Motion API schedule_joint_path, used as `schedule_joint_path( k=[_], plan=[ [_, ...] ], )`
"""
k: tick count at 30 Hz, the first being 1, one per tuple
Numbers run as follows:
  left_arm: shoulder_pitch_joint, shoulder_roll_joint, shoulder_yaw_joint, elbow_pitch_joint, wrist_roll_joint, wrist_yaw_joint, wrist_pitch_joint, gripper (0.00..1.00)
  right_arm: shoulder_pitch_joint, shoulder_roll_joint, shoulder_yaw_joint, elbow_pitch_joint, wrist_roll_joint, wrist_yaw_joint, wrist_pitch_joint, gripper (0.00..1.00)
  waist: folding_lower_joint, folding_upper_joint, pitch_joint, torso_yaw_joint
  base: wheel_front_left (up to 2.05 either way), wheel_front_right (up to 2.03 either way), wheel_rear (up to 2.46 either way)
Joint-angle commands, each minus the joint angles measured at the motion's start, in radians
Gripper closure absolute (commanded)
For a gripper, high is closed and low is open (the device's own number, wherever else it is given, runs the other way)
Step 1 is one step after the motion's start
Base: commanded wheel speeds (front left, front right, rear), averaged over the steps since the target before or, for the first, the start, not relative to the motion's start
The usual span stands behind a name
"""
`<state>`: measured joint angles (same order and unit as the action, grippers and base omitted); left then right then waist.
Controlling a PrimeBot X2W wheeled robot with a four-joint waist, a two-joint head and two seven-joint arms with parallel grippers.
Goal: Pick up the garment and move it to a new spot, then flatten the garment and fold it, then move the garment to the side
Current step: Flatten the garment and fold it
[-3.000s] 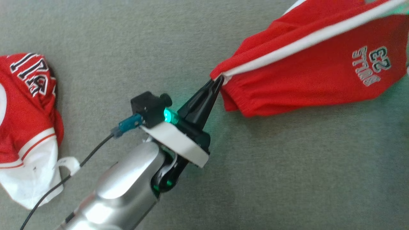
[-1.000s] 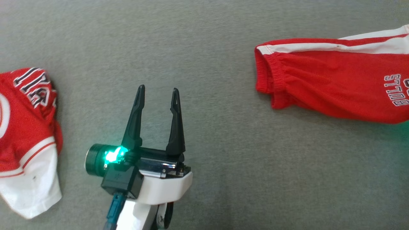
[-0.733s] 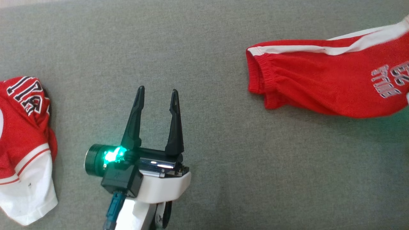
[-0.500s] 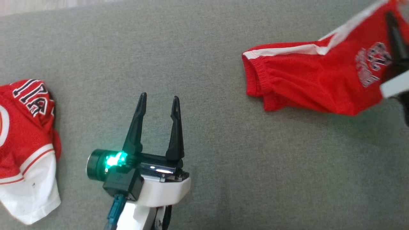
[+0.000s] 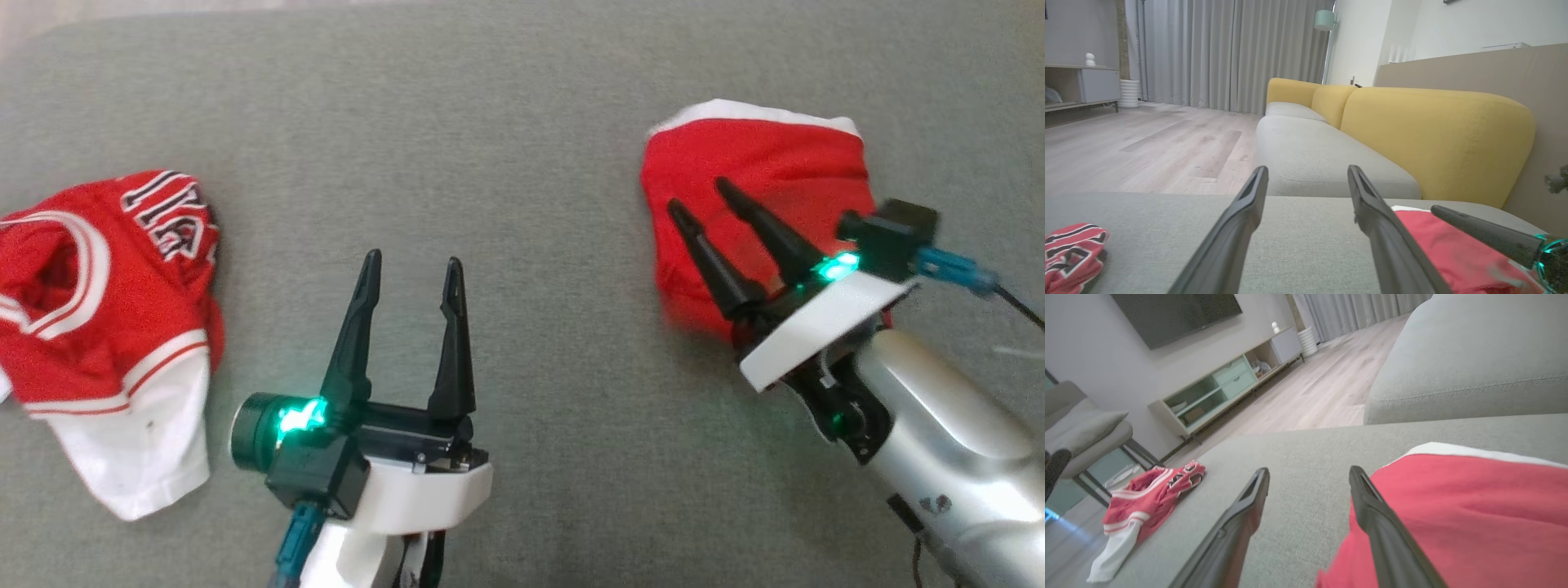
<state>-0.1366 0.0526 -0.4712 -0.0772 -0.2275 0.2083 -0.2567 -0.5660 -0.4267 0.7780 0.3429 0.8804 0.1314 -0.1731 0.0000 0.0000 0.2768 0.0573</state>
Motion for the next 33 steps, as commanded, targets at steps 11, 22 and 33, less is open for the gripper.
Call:
schedule_joint_path(
  k=[11, 22, 33],
  plan=[
    [0.085, -0.002, 0.081, -0.020, -0.007, 0.002, -0.005, 0.00, 0.231, 0.040, -0.510, -0.134, -0.218, -0.001, -0.088, 0.00, 0.0000, 0.0000, -0.145, 0.029, 0.00, 0.00, 0.00],
    [0.219, -0.002, 0.212, 0.092, 0.062, -0.083, -0.005, 0.00, 0.612, 0.220, -0.669, -0.210, -0.540, -0.001, -0.089, 0.00, 0.0000, 0.0000, -0.317, 0.005, 0.00, 0.00, 0.00],
    [0.283, -0.002, 0.285, 0.144, 0.084, -0.116, -0.005, 0.00, 0.671, 0.280, -0.671, -0.177, -0.648, -0.001, -0.089, 0.00, 0.0000, 0.0000, -0.371, -0.031, 0.00, 0.00, 0.00]
  ],
)
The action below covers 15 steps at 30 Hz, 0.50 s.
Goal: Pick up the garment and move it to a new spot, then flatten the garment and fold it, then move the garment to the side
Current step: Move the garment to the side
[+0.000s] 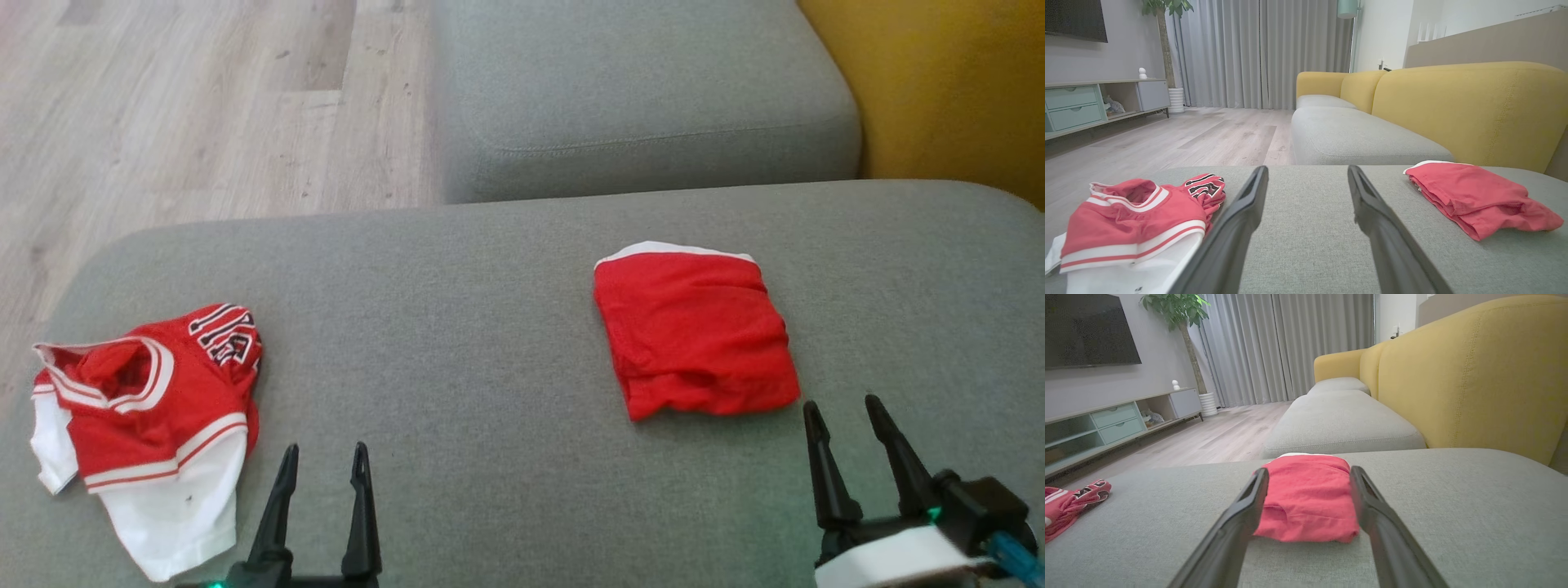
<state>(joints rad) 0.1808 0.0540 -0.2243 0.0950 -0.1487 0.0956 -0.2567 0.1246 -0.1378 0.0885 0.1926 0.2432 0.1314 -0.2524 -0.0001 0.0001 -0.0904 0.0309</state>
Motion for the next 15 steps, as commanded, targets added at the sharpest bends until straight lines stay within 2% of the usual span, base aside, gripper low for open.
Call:
schedule_joint_path(
  k=[1, 15],
  plan=[
    [-0.033, -0.004, 0.039, -0.026, 0.006, -0.004, -0.005, 0.00, -0.019, -0.007, 0.019, -0.025, -0.014, -0.001, -0.009, 0.00, 0.0001, -0.0001, -0.005, -0.006, 0.00, 0.00, 0.00],
    [-0.027, -0.004, 0.051, -0.011, -0.004, 0.025, -0.005, 0.00, -0.025, -0.012, 0.042, -0.011, -0.043, -0.001, -0.009, 0.00, 0.0001, -0.0001, -0.003, -0.020, 0.00, 0.00, 0.00]
  ],
)
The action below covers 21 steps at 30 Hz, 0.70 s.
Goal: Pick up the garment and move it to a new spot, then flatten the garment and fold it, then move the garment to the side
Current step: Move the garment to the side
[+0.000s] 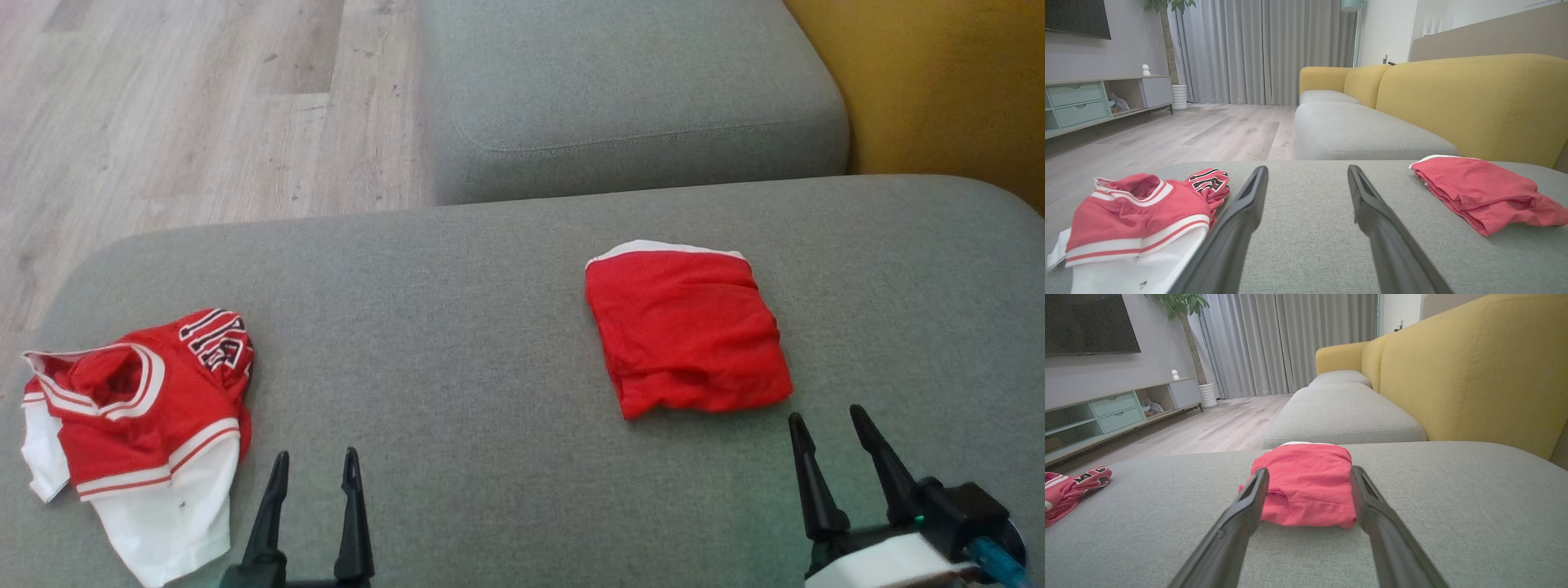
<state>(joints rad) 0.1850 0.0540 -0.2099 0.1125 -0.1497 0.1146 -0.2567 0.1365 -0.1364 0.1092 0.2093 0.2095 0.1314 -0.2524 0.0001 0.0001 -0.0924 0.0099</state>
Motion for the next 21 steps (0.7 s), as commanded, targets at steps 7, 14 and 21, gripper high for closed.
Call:
schedule_joint_path(
  k=[7, 14, 21],
  plan=[
    [-0.023, -0.004, 0.034, -0.028, -0.008, 0.015, -0.005, 0.00, -0.043, -0.018, 0.023, -0.021, -0.016, -0.001, -0.009, 0.00, -0.0001, -0.0001, 0.000, 0.003, 0.00, 0.00, 0.00],
    [-0.022, -0.004, 0.031, -0.031, -0.015, 0.020, -0.005, 0.00, -0.045, -0.012, 0.016, -0.018, -0.016, -0.001, -0.009, 0.00, -0.0001, -0.0001, 0.006, 0.011, 0.00, 0.00, 0.00],
    [-0.027, -0.004, 0.023, -0.048, -0.019, 0.030, -0.005, 0.00, -0.061, -0.011, 0.003, -0.013, -0.016, -0.001, -0.009, 0.00, -0.0001, -0.0001, 0.036, 0.016, 0.00, 0.00, 0.00]
  ],
)
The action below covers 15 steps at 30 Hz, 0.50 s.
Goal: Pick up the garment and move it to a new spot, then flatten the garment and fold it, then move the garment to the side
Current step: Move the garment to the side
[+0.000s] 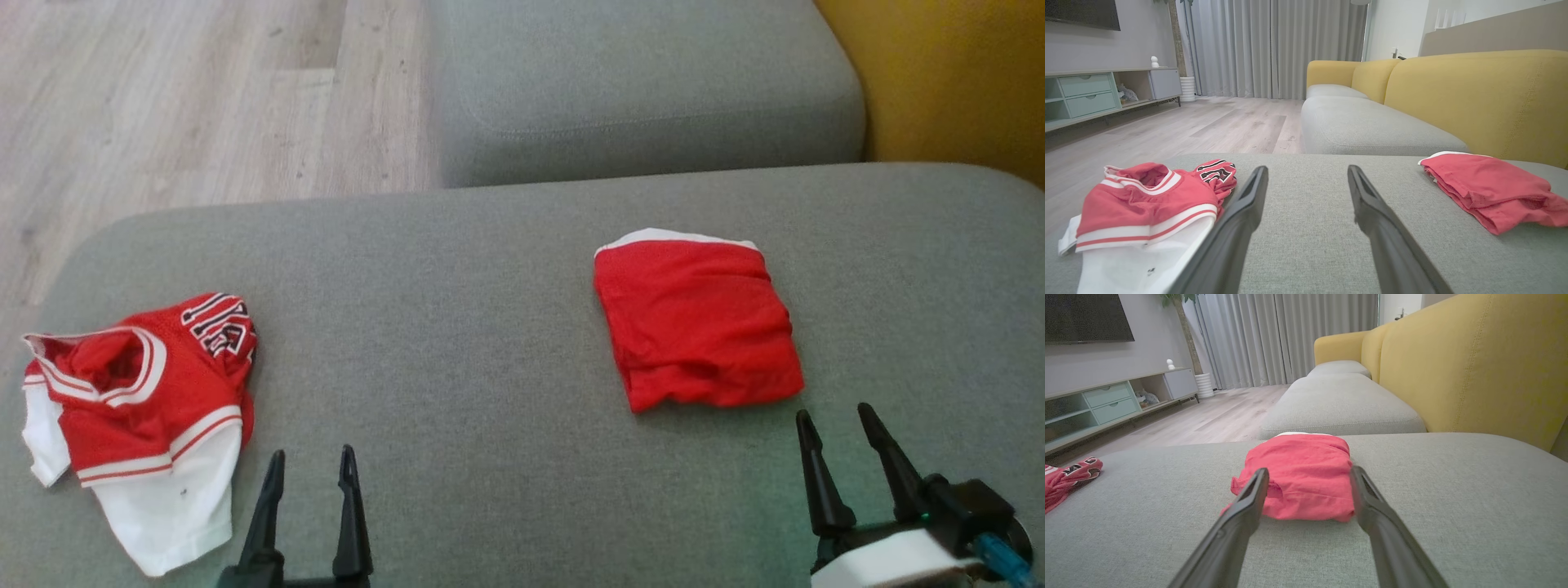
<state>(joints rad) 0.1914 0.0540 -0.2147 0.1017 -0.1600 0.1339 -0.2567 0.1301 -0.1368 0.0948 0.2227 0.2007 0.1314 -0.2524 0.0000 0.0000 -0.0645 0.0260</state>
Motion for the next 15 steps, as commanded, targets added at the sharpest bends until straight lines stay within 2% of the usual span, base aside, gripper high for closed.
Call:
schedule_joint_path(
  k=[1, 8, 10, 15],
  plan=[
    [-0.035, -0.004, 0.027, -0.043, -0.009, 0.014, -0.005, 0.00, -0.062, -0.011, 0.017, -0.023, -0.005, -0.001, -0.009, 0.00, 0.0000, 0.0000, 0.016, -0.001, 0.00, 0.00, 0.00],
    [-0.069, -0.004, -0.003, -0.090, -0.022, 0.029, -0.005, 0.00, -0.183, -0.044, -0.001, 0.021, 0.014, -0.001, -0.009, 0.00, 0.0000, 0.0000, 0.110, 0.002, 0.00, 0.00, 0.00],
    [-0.114, -0.004, -0.029, -0.115, -0.017, 0.041, -0.005, 0.00, -0.268, -0.076, -0.024, 0.050, 0.030, -0.001, -0.009, 0.00, 0.0000, 0.0000, 0.177, 0.015, 0.00, 0.00, 0.00],
    [-0.171, -0.004, -0.074, -0.133, -0.013, 0.051, -0.005, 0.00, -0.399, -0.168, -0.016, 0.190, 0.073, -0.001, 0.030, 0.00, 0.0000, 0.0000, 0.255, 0.037, 0.00, 0.00, 0.00]
  ],
)
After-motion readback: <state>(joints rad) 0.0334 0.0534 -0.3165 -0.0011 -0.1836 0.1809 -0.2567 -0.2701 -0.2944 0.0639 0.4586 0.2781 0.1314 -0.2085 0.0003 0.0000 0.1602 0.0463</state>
